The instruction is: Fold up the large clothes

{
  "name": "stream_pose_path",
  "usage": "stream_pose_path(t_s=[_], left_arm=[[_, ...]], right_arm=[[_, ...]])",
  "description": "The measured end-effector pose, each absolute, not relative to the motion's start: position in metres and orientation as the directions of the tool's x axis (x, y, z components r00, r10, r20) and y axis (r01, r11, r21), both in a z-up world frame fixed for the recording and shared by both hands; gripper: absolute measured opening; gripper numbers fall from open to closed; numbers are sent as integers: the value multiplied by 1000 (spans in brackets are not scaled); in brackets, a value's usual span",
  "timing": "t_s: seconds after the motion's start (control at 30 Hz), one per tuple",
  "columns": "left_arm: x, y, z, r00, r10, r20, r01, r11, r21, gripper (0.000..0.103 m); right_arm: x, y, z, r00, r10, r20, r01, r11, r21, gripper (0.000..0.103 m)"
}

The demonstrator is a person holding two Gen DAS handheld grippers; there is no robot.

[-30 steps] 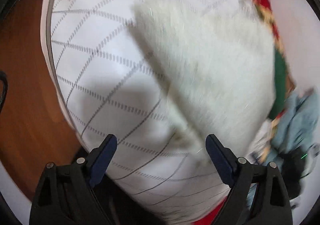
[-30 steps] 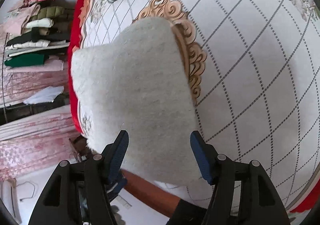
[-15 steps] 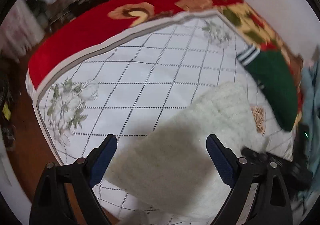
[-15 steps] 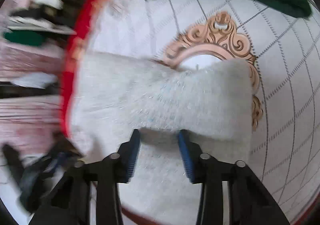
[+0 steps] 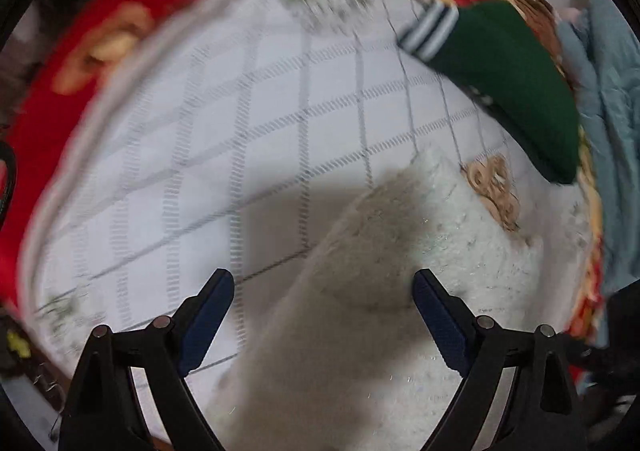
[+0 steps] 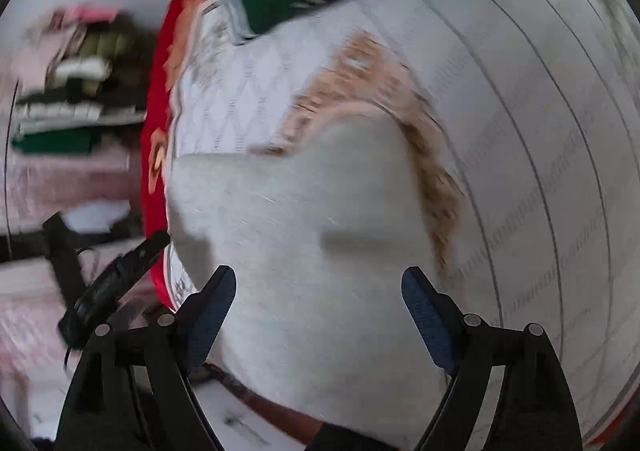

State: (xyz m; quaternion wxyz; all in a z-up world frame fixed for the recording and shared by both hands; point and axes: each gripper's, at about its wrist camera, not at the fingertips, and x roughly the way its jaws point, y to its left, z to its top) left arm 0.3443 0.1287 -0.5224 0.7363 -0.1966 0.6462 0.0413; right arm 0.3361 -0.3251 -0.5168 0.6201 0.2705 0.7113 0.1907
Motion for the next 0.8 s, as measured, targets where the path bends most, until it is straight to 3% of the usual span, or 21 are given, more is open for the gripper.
stream_pose_path(t_s=[0.07, 0.13, 0.23, 0.3, 0.4, 0.5, 0.53, 0.57, 0.63, 0.7, 0.77, 0.8], left_arm=[[348, 129, -542, 135, -309, -941, -298, 893, -336, 90], [345, 128, -551, 151, -330, -932, -272, 893, -360, 83], [336, 135, -561, 136, -375, -917, -247, 884, -398, 83], [329, 145, -560, 137, -462, -876, -246, 841, -481, 83], [312, 147, -560, 96, -523, -847, -213, 820, -531, 83], [298, 142, -568, 73, -546, -835, -191, 814, -549, 83], [296, 140, -570, 74, -541, -838, -191, 817, -544, 83], [294, 140, -571, 81, -533, -842, -196, 820, -538, 84], [293, 144, -568, 122, -523, -844, -219, 815, -537, 83], [295, 146, -563, 155, -536, -830, -226, 799, -557, 83], [296, 142, -559, 175, -518, -838, -213, 811, -545, 74], [297, 133, -557, 181, -504, -845, -190, 825, -533, 59]], right_arm=[[325, -330, -532, -92, 633, -769, 186, 769, 611, 87], [316, -335, -547, -75, 658, -750, 223, 744, 630, 87], [316, -332, -572, -80, 690, -719, 240, 713, 658, 87], [319, -329, -593, -125, 732, -670, 246, 677, 694, 88], [327, -316, -622, -181, 805, -565, 252, 593, 765, 102], [337, -289, -636, -255, 847, -467, 207, 520, 829, 103], [340, -280, -635, -263, 841, -473, 177, 524, 833, 103], [343, -275, -633, -251, 843, -475, 169, 521, 836, 101], [346, -274, -626, -206, 866, -455, 199, 493, 847, 68], [342, -285, -612, -149, 900, -409, 237, 434, 869, 57], [338, -288, -611, -159, 897, -413, 237, 441, 866, 58], [337, -286, -615, -177, 870, -460, 215, 490, 845, 71]])
